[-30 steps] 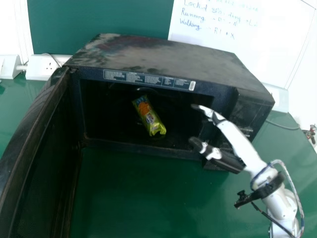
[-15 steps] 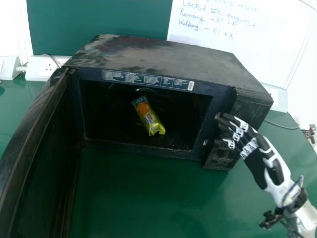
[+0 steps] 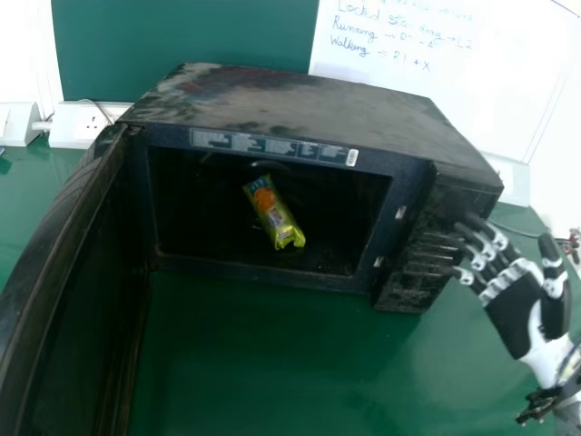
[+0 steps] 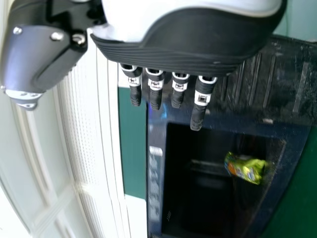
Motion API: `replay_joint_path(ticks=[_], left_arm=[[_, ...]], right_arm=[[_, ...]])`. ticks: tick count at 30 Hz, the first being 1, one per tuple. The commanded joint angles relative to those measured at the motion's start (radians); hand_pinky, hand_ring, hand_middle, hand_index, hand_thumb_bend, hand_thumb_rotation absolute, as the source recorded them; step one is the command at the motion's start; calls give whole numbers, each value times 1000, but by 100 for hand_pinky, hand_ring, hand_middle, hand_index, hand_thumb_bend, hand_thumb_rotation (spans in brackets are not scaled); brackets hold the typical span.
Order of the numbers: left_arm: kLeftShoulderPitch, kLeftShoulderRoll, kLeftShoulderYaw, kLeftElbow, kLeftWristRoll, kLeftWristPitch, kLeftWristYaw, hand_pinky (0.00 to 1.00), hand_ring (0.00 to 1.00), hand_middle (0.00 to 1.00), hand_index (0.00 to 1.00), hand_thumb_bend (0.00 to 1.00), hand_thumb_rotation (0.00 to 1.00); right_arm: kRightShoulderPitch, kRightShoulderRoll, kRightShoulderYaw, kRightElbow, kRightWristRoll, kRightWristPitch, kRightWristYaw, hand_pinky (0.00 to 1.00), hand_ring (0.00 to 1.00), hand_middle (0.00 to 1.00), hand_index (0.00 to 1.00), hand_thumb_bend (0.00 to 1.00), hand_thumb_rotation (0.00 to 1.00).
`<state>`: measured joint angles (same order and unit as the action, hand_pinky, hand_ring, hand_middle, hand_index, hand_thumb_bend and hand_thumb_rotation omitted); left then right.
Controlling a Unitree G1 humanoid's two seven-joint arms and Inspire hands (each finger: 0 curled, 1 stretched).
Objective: Put biscuit inside oven
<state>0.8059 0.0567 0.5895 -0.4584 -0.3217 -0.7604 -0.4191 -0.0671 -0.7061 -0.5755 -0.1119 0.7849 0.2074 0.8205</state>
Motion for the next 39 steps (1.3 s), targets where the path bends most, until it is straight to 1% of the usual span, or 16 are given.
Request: replay_joint_path(ticks=[1, 2, 4, 5, 6, 11, 14, 17, 20, 21, 24, 26, 30, 35, 38, 39], left_arm=[[-35, 4, 14, 64, 17, -87, 7, 90, 92, 94, 94, 95, 100], [-50, 8, 16, 87, 24, -120, 7, 89, 92, 94, 95, 95, 100], [-70, 25, 14, 127, 26, -175, 3, 87, 91, 93, 94, 95, 100], [-77, 33, 7, 144, 18, -202, -1, 86, 90, 93, 94, 95, 100], [-81, 42, -3, 159, 8, -228, -7, 85, 90, 92, 94, 95, 100], [-94, 92, -39, 224, -1, -373, -27, 84, 90, 92, 93, 91, 100], [-75, 104, -41, 225, 32, -414, -25, 83, 88, 91, 92, 90, 100], [-93, 95, -38, 264, 61, -484, -10, 83, 87, 89, 91, 91, 100], [-134, 115, -38, 316, 79, -569, 1, 81, 86, 88, 90, 90, 100], [-148, 118, -29, 329, 93, -591, 5, 81, 86, 88, 90, 90, 100], [-187, 120, 5, 352, 149, -646, 14, 80, 86, 88, 89, 91, 100], [-217, 115, 24, 375, 180, -692, 26, 80, 86, 88, 89, 91, 100], [-236, 110, 60, 374, 243, -721, 47, 81, 86, 89, 90, 91, 100], [-277, 119, 95, 397, 292, -792, 71, 81, 87, 89, 89, 90, 100], [-314, 128, 126, 410, 322, -839, 76, 80, 86, 88, 88, 89, 100], [-320, 134, 135, 415, 330, -848, 77, 79, 86, 88, 88, 88, 100]], right_arm=[[18, -11, -33, -24, 7, 35, -35, 83, 97, 100, 100, 77, 83], [24, -14, -41, -35, 4, 53, -56, 83, 97, 100, 99, 77, 83], [33, -16, -53, -59, -8, 80, -98, 82, 96, 100, 99, 84, 83], [36, -18, -58, -67, -16, 91, -117, 83, 97, 100, 99, 90, 85], [36, -19, -60, -71, -23, 100, -134, 83, 97, 100, 99, 91, 86], [14, -9, -59, -80, -47, 143, -225, 85, 98, 100, 97, 86, 84], [3, 0, -55, -85, -52, 153, -255, 88, 99, 100, 98, 82, 82], [2, 7, -52, -94, -58, 152, -274, 85, 95, 98, 95, 78, 79], [1, 13, -51, -101, -58, 154, -287, 80, 90, 95, 93, 75, 77], [0, 15, -49, -99, -59, 152, -288, 80, 89, 94, 92, 76, 78], [-2, 18, -46, -98, -62, 149, -287, 85, 87, 92, 92, 87, 87], [-1, 19, -46, -102, -62, 153, -291, 85, 85, 90, 90, 92, 88], [-3, 20, -46, -107, -59, 159, -296, 79, 76, 84, 88, 95, 90], [-8, 25, -42, -109, -56, 165, -299, 70, 69, 78, 87, 99, 92], [-9, 28, -38, -123, -64, 171, -315, 63, 64, 74, 82, 100, 93], [-10, 28, -37, -126, -66, 171, -317, 60, 62, 72, 80, 90, 91]])
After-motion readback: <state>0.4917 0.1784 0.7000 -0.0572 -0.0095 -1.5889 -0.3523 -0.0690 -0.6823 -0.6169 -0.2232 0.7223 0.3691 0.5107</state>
